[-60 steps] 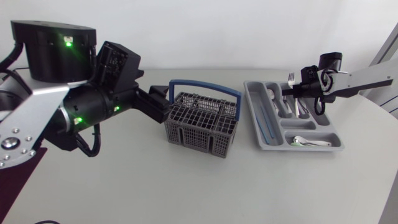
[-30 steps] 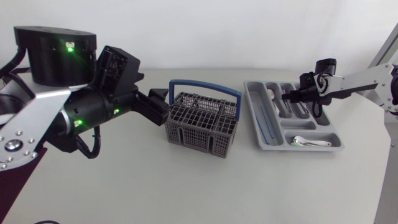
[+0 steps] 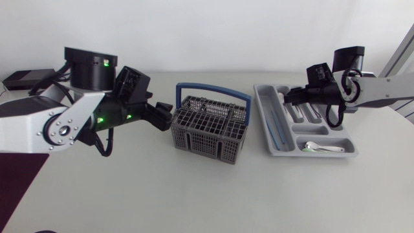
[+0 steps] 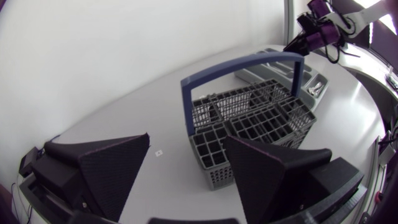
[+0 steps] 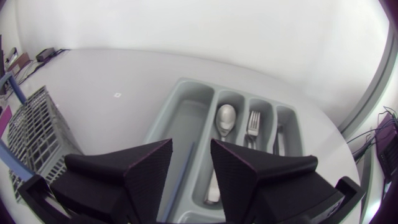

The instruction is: Unload the cutlery basket into the drawer organizer.

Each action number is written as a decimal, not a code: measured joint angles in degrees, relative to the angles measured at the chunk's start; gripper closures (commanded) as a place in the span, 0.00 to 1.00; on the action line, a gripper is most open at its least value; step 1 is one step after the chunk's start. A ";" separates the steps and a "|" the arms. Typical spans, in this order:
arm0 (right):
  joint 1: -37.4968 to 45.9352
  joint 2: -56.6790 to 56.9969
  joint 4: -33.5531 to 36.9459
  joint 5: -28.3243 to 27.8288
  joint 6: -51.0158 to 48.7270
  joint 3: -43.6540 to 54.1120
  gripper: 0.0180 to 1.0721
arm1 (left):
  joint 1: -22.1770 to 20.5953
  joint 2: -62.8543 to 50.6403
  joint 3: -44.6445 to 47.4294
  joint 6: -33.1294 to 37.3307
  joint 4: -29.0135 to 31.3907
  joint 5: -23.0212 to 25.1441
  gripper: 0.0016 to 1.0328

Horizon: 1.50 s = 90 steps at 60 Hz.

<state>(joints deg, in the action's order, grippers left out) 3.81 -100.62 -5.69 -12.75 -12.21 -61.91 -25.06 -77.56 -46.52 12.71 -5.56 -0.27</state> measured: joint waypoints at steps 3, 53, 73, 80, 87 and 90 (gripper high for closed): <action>-1.75 1.75 1.05 -0.33 0.00 1.79 0.53 | 1.73 -2.71 -0.17 0.07 -0.76 0.76 0.05; -21.09 -1.33 8.15 4.31 0.48 -2.08 0.53 | 5.49 -7.52 1.16 2.16 -1.40 8.90 0.05; -21.79 -5.70 8.74 6.67 0.68 -6.64 0.53 | 3.28 -4.11 5.25 2.56 -0.31 9.01 0.05; -20.85 -5.70 8.74 6.80 0.66 -6.67 0.51 | 1.57 -4.11 5.25 2.56 -0.35 9.03 0.05; -19.93 -5.09 8.74 6.86 0.66 -6.40 0.51 | -0.37 -4.24 5.29 2.56 -0.33 9.05 0.05; -19.80 -3.85 8.74 6.84 0.66 -5.64 0.51 | -0.66 -4.31 5.29 2.56 -0.35 9.05 0.05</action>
<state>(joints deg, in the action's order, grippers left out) -15.99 -104.47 3.05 -5.91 -11.55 -67.55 -25.71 -81.87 -41.23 15.27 -5.91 8.78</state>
